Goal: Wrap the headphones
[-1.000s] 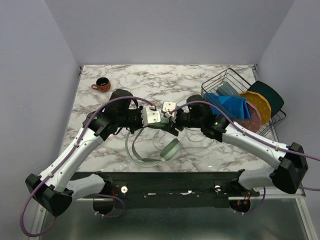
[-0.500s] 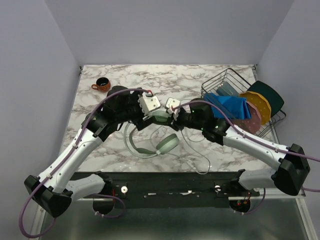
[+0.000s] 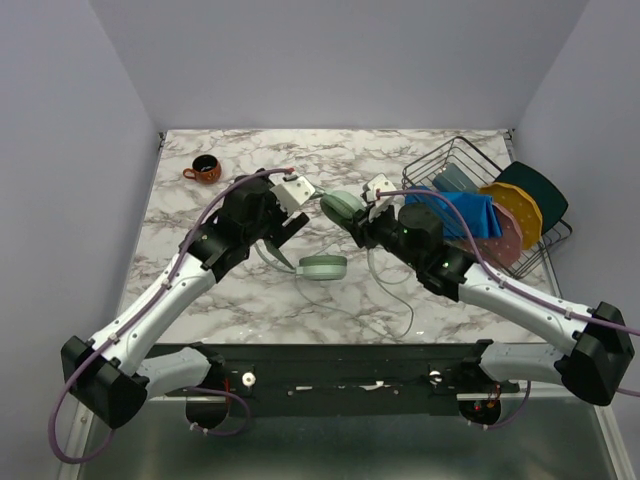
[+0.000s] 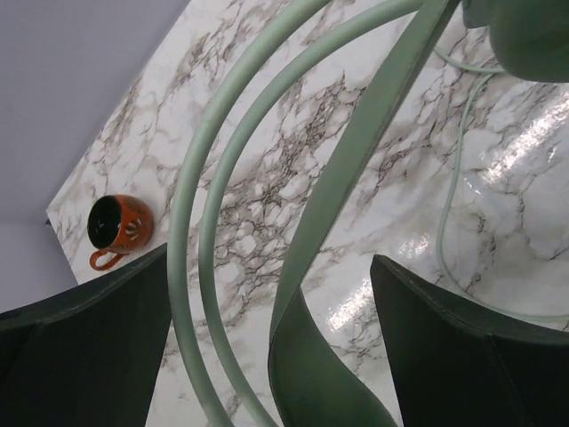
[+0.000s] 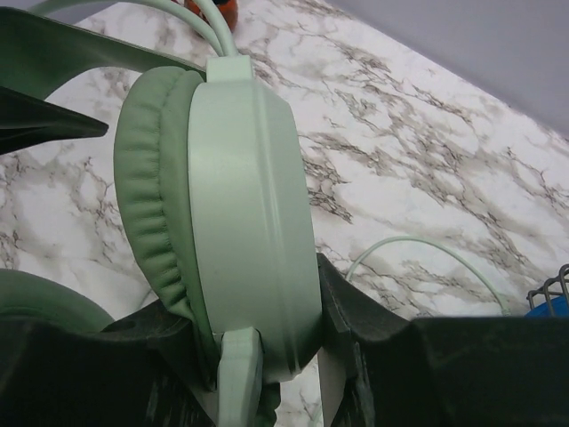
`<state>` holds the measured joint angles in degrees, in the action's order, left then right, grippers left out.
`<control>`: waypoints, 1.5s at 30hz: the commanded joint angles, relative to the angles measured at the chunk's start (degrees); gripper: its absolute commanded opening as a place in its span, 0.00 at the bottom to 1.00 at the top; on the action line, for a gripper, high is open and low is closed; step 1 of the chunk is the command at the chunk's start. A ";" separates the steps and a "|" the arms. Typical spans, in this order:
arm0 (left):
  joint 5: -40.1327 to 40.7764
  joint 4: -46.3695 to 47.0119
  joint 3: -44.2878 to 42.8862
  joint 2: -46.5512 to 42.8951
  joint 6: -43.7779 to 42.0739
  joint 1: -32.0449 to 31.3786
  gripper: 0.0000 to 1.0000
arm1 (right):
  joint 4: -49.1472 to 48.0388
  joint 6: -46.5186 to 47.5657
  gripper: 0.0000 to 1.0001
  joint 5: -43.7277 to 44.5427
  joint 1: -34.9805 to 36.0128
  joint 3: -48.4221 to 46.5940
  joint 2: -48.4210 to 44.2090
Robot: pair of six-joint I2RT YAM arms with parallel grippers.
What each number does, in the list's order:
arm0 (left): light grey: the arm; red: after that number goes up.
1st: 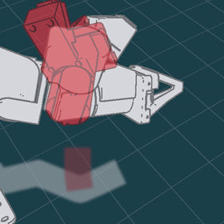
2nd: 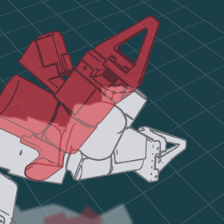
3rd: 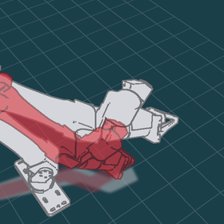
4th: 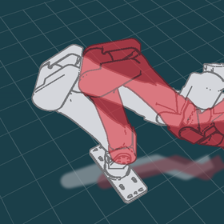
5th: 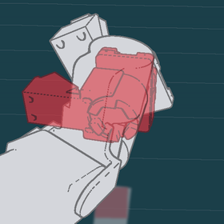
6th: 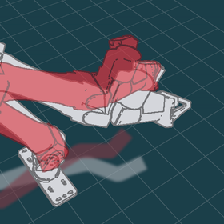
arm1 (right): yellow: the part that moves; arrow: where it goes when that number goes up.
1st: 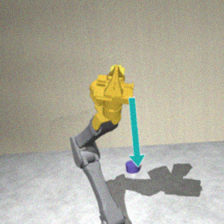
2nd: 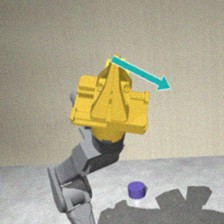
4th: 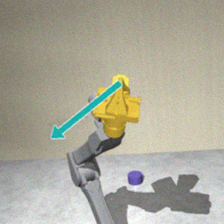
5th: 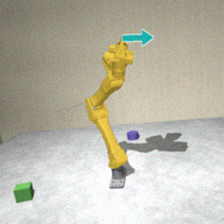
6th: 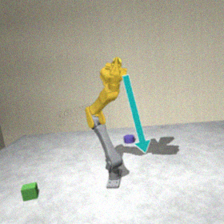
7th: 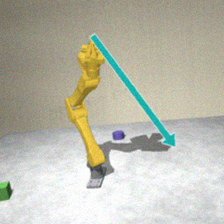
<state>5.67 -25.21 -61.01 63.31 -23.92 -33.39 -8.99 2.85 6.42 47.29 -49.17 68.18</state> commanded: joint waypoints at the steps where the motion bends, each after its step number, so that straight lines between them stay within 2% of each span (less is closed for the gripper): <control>1: 7.59 2.18 -0.51 3.57 0.37 1.48 0.99 | -5.86 -3.29 0.01 1.41 0.35 -0.58 -1.38; 4: 7.78 1.57 -1.74 5.59 1.33 2.80 0.98 | -5.77 -3.38 0.01 2.28 0.35 -0.05 -2.09; 7: 6.02 0.78 -2.09 6.04 1.86 3.76 0.84 | -5.95 -1.01 0.01 3.51 0.35 0.56 -2.62; 8: 5.23 0.60 -2.09 5.95 2.04 3.94 0.68 | -6.03 -0.83 0.01 3.69 0.35 0.65 -2.70; 10: 3.48 -0.01 -2.09 5.42 2.39 4.12 0.52 | -6.04 -0.57 0.01 3.95 0.35 0.65 -2.44; 11: 2.95 -0.19 -2.18 5.25 2.56 4.21 0.37 | -5.95 -0.22 0.01 3.87 0.26 0.65 -2.27; 14: 0.40 -1.15 -2.27 4.11 2.74 4.21 0.19 | -5.95 -0.13 0.00 3.61 0.35 0.13 -1.21; 15: -0.13 -1.42 -2.44 3.84 2.74 4.29 0.05 | -5.86 -0.13 0.01 3.34 0.26 -0.05 -1.04; 16: -0.92 -2.20 -2.53 3.67 2.83 4.21 0.01 | -6.03 -0.13 0.01 2.82 0.26 -0.40 -0.69; 21: -1.10 -3.35 -2.62 2.79 3.88 4.21 0.00 | -5.69 -0.04 0.01 1.15 0.35 -2.16 1.25; 22: -0.49 -3.18 -2.53 2.70 4.32 4.21 0.00 | -5.25 0.13 0.09 -0.34 0.26 -2.68 1.60; 23: 0.82 -3.09 -2.62 2.78 5.19 4.29 0.00 | -4.20 0.57 0.22 -1.57 0.26 -3.82 1.95; 24: 2.05 -3.00 -3.05 3.13 5.98 4.21 0.00 | -3.75 0.84 0.42 -3.23 0.35 -4.53 2.48; 25: 2.85 -3.52 -3.67 3.57 6.69 4.47 0.00 | -3.23 1.36 0.71 -6.04 0.26 -5.06 2.66; 27: 3.56 -4.40 -5.51 4.80 8.88 5.08 0.00 | -2.43 1.72 0.94 -9.22 0.35 -6.02 2.14; 28: 3.64 -5.02 -5.95 4.98 9.59 5.43 0.00 | -2.34 2.15 1.00 -10.79 0.26 -6.12 1.69; 36: -0.92 -5.72 -10.78 5.51 16.62 14.03 0.00 | 0.64 9.18 1.00 -16.08 0.35 -5.06 -6.65; 41: -7.06 -7.31 -15.09 4.72 21.45 19.84 0.00 | 1.00 12.25 1.00 -14.51 0.26 2.03 -15.42; 45: -7.34 -8.45 -21.14 2.96 23.65 22.39 0.00 | 1.00 13.85 1.00 -11.17 0.35 9.60 -18.87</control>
<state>3.36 -34.09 -74.94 69.47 -6.66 -13.02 -9.65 13.32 -7.01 47.57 -47.48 51.66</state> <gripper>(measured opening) 0.054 0.998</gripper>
